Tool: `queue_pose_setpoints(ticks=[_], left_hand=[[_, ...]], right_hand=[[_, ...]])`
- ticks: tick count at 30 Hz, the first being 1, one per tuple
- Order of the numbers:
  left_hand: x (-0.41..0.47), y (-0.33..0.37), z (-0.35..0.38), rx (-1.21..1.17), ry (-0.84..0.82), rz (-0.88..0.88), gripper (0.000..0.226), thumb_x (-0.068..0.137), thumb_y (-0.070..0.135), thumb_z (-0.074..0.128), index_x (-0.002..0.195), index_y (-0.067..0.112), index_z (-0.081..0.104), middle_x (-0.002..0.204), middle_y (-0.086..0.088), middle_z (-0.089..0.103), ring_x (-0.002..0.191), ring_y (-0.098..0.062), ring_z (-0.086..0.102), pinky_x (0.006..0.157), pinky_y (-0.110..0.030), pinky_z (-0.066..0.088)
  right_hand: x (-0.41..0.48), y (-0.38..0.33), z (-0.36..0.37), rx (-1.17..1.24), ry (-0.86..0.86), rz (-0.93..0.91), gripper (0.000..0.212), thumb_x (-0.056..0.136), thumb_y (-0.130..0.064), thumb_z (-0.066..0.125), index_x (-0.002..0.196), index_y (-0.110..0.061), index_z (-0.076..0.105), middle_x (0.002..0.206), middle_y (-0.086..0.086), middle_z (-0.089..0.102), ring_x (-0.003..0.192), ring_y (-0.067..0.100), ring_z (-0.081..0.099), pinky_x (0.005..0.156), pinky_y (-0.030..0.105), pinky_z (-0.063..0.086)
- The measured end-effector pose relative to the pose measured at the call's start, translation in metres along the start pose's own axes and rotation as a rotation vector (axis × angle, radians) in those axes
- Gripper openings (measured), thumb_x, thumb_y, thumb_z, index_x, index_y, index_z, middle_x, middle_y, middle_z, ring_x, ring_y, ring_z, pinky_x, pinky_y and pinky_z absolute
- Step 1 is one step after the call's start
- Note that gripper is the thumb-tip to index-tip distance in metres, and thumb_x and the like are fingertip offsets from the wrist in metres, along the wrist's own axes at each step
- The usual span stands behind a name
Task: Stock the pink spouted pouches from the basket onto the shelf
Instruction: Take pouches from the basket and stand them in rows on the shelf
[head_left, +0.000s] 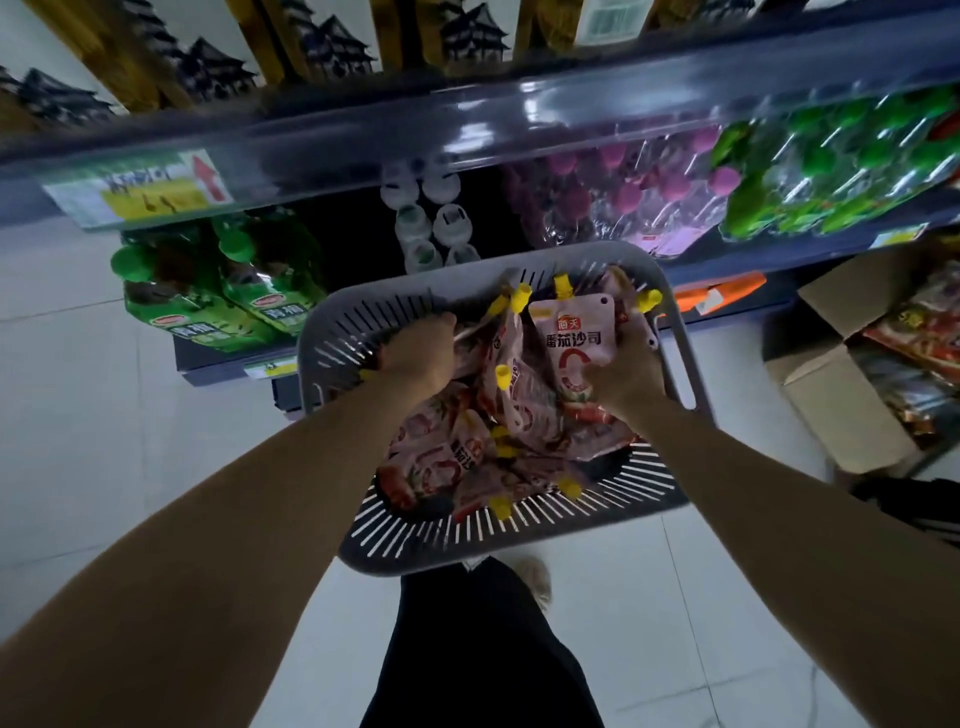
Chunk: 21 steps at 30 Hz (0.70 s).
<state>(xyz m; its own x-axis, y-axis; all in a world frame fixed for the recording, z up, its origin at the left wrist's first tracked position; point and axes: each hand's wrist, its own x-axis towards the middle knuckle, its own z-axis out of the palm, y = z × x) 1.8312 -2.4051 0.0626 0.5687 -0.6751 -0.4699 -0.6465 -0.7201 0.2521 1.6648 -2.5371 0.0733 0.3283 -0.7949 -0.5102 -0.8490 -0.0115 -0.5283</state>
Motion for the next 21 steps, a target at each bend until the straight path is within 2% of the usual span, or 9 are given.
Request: queue_pose_setpoints(ticks=[3, 5, 7, 9, 11, 12, 15, 18, 21], left_hand=[[0.006, -0.001, 0.001, -0.008, 0.017, -0.018, 0.03, 0.09, 0.012, 0.053, 0.119, 0.01, 0.053, 0.116, -0.017, 0.062, 0.106, -0.035, 0.06, 0.087, -0.046, 0.051], [0.007, 0.001, 0.001, 0.027, 0.029, -0.018, 0.02, 0.089, 0.007, 0.051, 0.107, 0.009, 0.058, 0.108, -0.017, 0.064, 0.1, -0.035, 0.062, 0.083, -0.047, 0.053], [0.006, 0.002, -0.001, 0.067, 0.052, -0.027, 0.018, 0.087, 0.001, 0.048, 0.097, 0.007, 0.062, 0.103, -0.018, 0.065, 0.097, -0.036, 0.063, 0.08, -0.047, 0.054], [0.005, 0.002, -0.008, 0.085, 0.076, -0.051, 0.02, 0.087, 0.0, 0.05, 0.099, 0.004, 0.064, 0.104, -0.02, 0.066, 0.098, -0.037, 0.064, 0.08, -0.045, 0.053], [0.003, -0.002, -0.017, 0.069, 0.097, -0.074, 0.02, 0.088, 0.004, 0.054, 0.104, 0.001, 0.064, 0.107, -0.021, 0.067, 0.1, -0.036, 0.064, 0.081, -0.043, 0.051], [0.0, -0.002, -0.023, 0.032, 0.1, -0.087, 0.021, 0.089, 0.005, 0.053, 0.105, -0.001, 0.064, 0.108, -0.022, 0.067, 0.1, -0.036, 0.064, 0.08, -0.042, 0.051], [-0.013, -0.001, -0.049, -0.212, 0.114, -0.128, 0.021, 0.091, 0.005, 0.048, 0.097, -0.001, 0.067, 0.101, -0.022, 0.068, 0.094, -0.034, 0.064, 0.074, -0.04, 0.048], [-0.037, 0.005, -0.08, -0.452, 0.116, -0.148, 0.009, 0.09, 0.011, 0.055, 0.082, 0.011, 0.06, 0.086, -0.014, 0.061, 0.085, -0.022, 0.059, 0.067, -0.031, 0.04], [-0.062, 0.013, -0.103, -0.674, 0.136, -0.183, 0.005, 0.087, 0.011, 0.061, 0.086, 0.009, 0.066, 0.085, -0.01, 0.059, 0.082, -0.018, 0.056, 0.07, -0.029, 0.042]], right_hand=[[0.002, 0.003, 0.007, -0.117, -0.057, 0.053, 0.054, 0.085, -0.018, 0.065, 0.132, -0.006, 0.041, 0.119, 0.016, 0.063, 0.101, 0.033, 0.063, 0.079, 0.038, 0.053], [0.004, 0.0, 0.007, -0.225, -0.101, 0.07, 0.035, 0.09, -0.025, 0.06, 0.115, -0.002, 0.056, 0.104, 0.015, 0.066, 0.079, 0.024, 0.06, 0.064, 0.031, 0.049], [0.007, -0.002, 0.005, -0.242, -0.129, 0.096, 0.033, 0.091, -0.029, 0.057, 0.106, 0.0, 0.06, 0.083, 0.009, 0.062, 0.063, 0.015, 0.052, 0.049, 0.024, 0.038], [0.011, -0.004, 0.001, -0.222, -0.145, 0.133, 0.034, 0.092, -0.027, 0.056, 0.108, 0.002, 0.062, 0.086, 0.013, 0.063, 0.075, 0.024, 0.06, 0.055, 0.027, 0.044], [0.01, -0.005, -0.002, -0.192, -0.142, 0.145, 0.032, 0.092, -0.02, 0.053, 0.111, 0.003, 0.063, 0.11, 0.021, 0.065, 0.104, 0.034, 0.061, 0.07, 0.03, 0.045], [0.006, -0.006, -0.004, -0.167, -0.134, 0.144, 0.031, 0.092, -0.019, 0.053, 0.11, 0.003, 0.064, 0.114, 0.021, 0.065, 0.108, 0.035, 0.059, 0.064, 0.027, 0.042], [-0.013, -0.015, -0.01, -0.116, -0.059, 0.099, 0.03, 0.091, -0.024, 0.058, 0.099, 0.004, 0.066, 0.102, 0.021, 0.069, 0.1, 0.033, 0.064, 0.05, 0.023, 0.032], [-0.041, -0.037, -0.035, -0.058, 0.008, 0.034, 0.032, 0.09, -0.026, 0.06, 0.096, 0.005, 0.068, 0.099, 0.019, 0.07, 0.094, 0.031, 0.064, 0.051, 0.022, 0.03], [-0.063, -0.055, -0.061, 0.019, 0.048, -0.026, 0.031, 0.088, -0.024, 0.063, 0.095, 0.005, 0.072, 0.089, 0.021, 0.069, 0.08, 0.028, 0.06, 0.062, 0.025, 0.036]])
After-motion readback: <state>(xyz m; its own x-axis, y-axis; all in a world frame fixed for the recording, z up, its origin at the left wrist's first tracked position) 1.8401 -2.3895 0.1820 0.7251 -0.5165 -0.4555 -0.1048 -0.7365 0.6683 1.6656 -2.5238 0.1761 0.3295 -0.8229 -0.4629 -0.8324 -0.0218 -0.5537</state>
